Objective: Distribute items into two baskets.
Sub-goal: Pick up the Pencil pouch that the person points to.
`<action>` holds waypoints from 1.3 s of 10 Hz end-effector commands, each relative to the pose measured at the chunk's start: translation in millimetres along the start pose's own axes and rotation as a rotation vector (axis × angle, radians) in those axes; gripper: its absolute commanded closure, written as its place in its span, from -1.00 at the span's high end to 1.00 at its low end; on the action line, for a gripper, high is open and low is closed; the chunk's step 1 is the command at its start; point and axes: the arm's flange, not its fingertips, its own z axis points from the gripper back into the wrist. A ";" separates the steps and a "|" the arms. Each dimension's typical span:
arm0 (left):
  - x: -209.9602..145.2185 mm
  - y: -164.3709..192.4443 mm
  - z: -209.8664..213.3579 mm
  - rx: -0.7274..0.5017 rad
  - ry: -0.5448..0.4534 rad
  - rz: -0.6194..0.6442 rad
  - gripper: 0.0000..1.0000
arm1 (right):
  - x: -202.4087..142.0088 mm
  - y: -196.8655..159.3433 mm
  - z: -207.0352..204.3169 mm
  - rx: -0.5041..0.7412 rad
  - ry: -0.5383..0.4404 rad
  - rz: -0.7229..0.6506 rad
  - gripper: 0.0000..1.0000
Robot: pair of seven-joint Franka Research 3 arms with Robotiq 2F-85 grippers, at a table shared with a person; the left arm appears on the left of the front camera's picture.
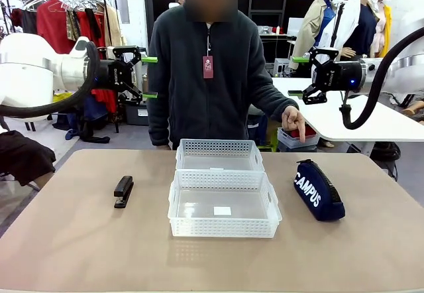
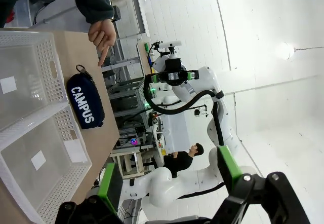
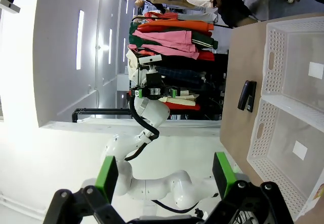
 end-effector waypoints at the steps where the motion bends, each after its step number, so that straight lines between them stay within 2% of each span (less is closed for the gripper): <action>1: -0.4 -2.3 0.5 -0.001 -0.001 -0.001 1.00 | 0.2 1.6 0.2 0.001 -0.001 0.002 1.00; 10: -0.4 -2.3 0.5 -0.001 -0.001 -0.001 1.00 | 0.0 0.0 0.0 0.000 0.000 0.000 1.00; 13: -0.4 -2.3 0.5 -0.001 -0.001 -0.001 1.00 | 15.8 20.3 -8.0 -0.278 -0.080 0.036 1.00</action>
